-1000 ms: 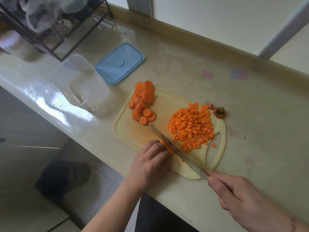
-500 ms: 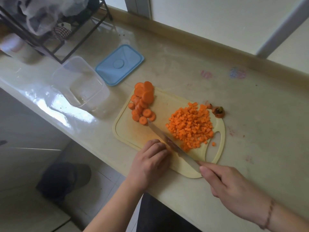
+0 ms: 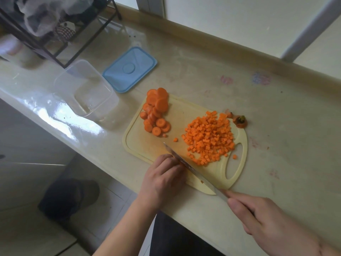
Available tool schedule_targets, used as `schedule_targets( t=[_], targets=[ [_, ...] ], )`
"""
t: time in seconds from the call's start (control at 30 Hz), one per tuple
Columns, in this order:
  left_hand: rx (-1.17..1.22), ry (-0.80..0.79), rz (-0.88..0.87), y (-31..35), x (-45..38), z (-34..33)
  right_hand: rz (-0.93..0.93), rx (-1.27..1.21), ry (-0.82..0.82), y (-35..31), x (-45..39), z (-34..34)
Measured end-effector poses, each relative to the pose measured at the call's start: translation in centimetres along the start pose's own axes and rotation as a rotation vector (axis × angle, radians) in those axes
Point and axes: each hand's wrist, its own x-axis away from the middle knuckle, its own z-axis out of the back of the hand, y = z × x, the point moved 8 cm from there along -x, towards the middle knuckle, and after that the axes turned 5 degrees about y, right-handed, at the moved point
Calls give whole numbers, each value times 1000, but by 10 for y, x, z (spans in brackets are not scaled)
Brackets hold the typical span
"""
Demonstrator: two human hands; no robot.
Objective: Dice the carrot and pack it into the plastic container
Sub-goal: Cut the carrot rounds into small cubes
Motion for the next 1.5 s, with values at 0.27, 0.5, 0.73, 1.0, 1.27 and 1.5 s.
schedule_targets(
  t=[0.27, 0.5, 0.73, 1.0, 1.27, 1.5],
  targets=[
    [-13, 2, 8, 1, 0, 1, 82, -43, 83, -5, -22, -3],
    [-47, 67, 10, 1, 9, 13, 8, -160, 57, 4, -6, 1],
    [-18, 5, 17, -3, 12, 4, -13, -74, -8, -4, 4, -3],
    [-17, 35, 23, 1, 9, 7, 6, -40, 28, 0, 3, -11],
    [-30, 2, 7, 2, 7, 9, 120, -10, 71, -6, -18, -14],
    [-50, -73, 14, -1, 0, 1, 58, -135, 147, 12, -15, 9]
  ],
)
